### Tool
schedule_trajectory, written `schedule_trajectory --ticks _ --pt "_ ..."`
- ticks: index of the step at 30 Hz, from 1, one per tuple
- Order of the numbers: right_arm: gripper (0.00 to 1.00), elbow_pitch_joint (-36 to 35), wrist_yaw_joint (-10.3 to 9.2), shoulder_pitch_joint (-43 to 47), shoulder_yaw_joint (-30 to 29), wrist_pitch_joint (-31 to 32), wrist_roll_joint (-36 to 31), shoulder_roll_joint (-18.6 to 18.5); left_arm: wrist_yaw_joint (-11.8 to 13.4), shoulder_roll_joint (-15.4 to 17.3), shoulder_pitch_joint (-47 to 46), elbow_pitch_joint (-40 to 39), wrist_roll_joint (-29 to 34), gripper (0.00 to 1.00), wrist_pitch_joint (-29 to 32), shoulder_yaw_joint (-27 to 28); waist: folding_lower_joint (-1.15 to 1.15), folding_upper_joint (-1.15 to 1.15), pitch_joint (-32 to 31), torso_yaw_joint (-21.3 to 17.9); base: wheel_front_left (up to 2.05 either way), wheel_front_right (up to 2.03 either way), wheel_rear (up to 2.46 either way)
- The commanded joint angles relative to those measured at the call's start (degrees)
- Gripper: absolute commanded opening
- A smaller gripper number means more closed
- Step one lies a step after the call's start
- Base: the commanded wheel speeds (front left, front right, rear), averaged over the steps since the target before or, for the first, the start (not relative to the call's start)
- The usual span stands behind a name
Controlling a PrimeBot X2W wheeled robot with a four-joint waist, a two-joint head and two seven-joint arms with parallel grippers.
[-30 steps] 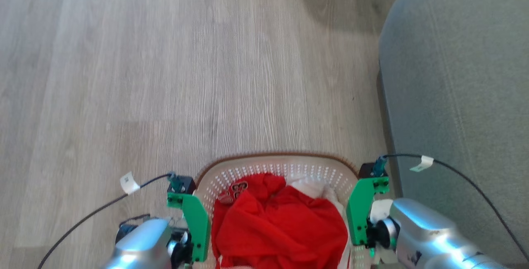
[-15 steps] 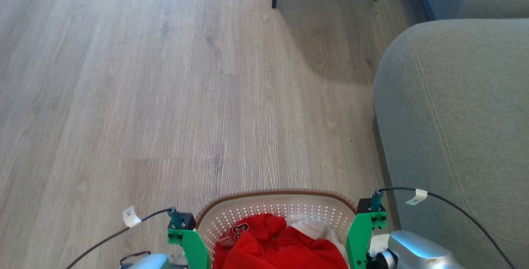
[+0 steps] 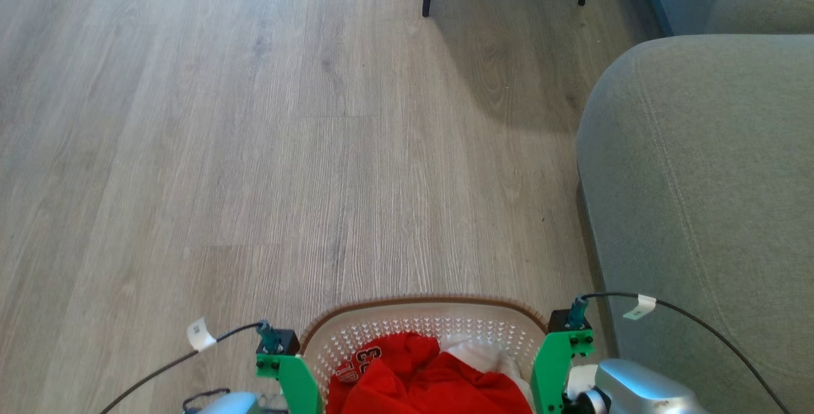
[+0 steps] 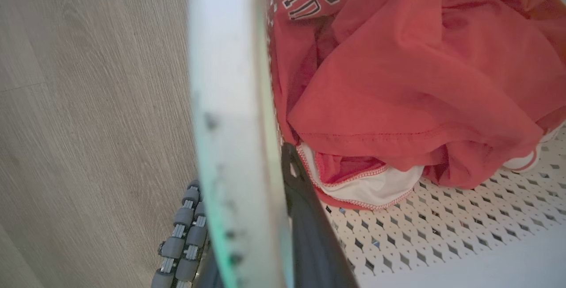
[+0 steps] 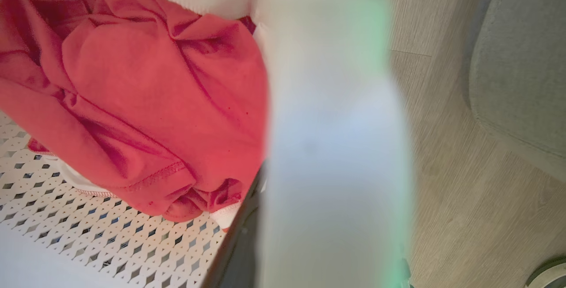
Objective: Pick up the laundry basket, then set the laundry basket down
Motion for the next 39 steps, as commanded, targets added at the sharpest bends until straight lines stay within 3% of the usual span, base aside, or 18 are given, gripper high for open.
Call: schedule_trajectory --ticks 1,39 --pt "0.00 -2.2 1.40 -1.3 0.5 -0.4 0.6 2.2 -0.4 0.3 -2.7 -0.6 -0.2 0.00 -0.9 0.5 0.01 0.00 0.0 0.0 0.00 0.00 0.00" --pt "0.00 -1.4 1.40 -2.8 4.8 -1.4 4.2 2.0 -0.4 -0.3 -3.5 -0.1 -1.8 0.00 -1.4 -1.4 0.01 0.00 0.1 -0.3 0.00 0.00 0.00"
